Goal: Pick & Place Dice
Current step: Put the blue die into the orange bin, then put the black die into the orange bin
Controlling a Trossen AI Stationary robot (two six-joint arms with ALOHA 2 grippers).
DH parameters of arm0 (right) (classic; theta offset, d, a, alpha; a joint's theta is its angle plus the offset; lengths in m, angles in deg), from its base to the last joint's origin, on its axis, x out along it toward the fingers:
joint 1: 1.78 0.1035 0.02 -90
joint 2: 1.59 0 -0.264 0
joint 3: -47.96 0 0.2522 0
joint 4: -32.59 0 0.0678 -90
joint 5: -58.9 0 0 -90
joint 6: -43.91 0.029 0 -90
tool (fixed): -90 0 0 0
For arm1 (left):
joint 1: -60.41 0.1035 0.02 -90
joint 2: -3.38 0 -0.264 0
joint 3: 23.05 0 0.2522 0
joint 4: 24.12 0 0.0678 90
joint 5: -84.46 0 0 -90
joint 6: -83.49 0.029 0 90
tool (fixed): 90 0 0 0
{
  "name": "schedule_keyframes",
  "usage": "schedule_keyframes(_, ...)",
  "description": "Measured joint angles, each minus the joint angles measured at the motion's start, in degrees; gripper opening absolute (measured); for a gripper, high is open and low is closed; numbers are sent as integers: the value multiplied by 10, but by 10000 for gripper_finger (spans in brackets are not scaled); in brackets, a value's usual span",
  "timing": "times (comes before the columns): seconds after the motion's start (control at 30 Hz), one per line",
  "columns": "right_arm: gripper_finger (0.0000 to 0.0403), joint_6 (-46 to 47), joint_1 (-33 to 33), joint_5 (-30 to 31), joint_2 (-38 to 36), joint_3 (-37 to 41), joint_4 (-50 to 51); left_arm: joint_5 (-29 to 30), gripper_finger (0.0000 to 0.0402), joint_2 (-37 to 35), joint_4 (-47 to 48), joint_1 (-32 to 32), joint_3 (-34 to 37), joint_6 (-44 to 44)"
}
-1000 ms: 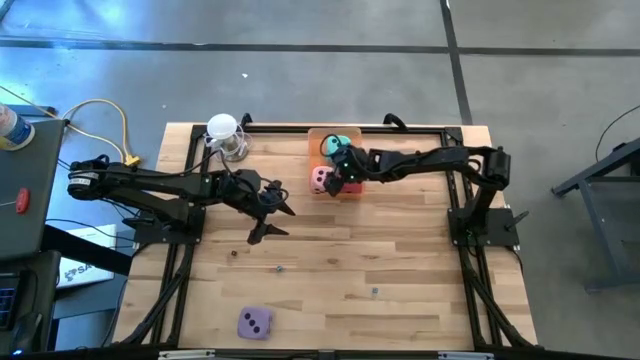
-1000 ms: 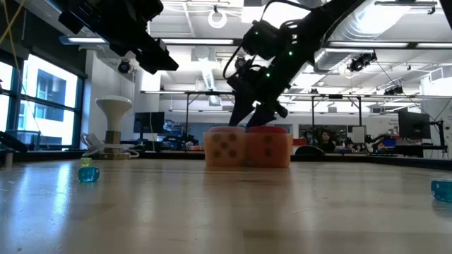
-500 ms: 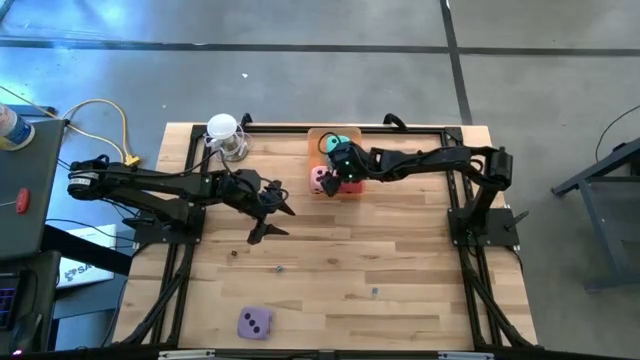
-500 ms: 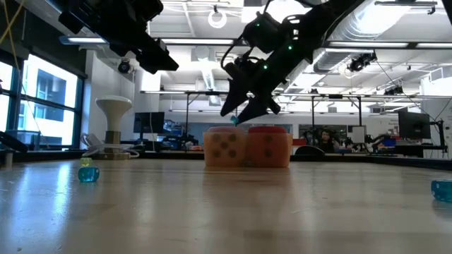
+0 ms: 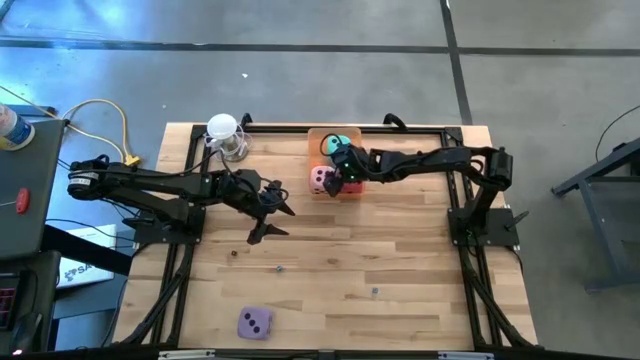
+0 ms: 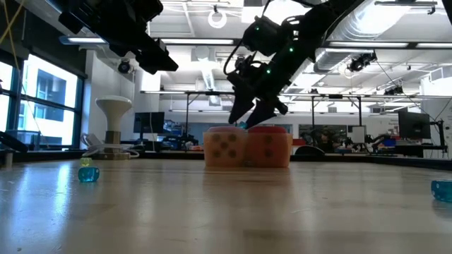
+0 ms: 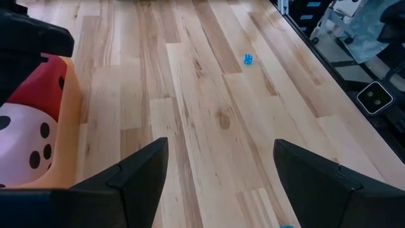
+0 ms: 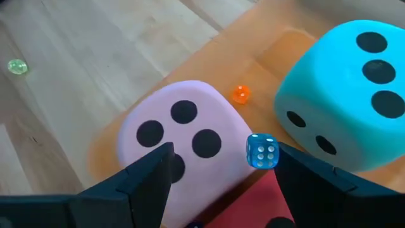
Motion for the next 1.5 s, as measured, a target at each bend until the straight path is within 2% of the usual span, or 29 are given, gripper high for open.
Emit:
schedule_keyframes(0.27, 257, -3, 0, -25, 0, 0, -8, 0, 278, 0, 0, 0, 0, 0)
schedule_keyframes(0.4, 257, -8, 0, -17, -1, 0, -3, 0, 278, 0, 0, 0, 0, 0)
schedule_keyframes(0.77, 257, -33, 4, 137, -1, 0, -5, 0, 278, 0, 0, 0, 0, 0)
schedule_keyframes(0.87, 257, -25, 11, 145, -1, 0, -18, 0, 278, 0, 0, 0, 0, 0)
schedule_keyframes(0.97, 257, -26, 20, 118, -7, 0, -50, 0, 278, 0, 0, 0, 0, 3)
schedule_keyframes(1.27, 257, -131, 79, 94, -82, -1, -152, 0, 278, 0, 3, 0, 0, -1)
schedule_keyframes(1.4, 253, -186, 127, 102, -134, 0, -127, 0, 278, 0, 5, 0, 0, -3)
schedule_keyframes(1.5, 245, -211, 176, 140, -171, 0, -89, 0, 278, 0, 7, 0, 0, -3)
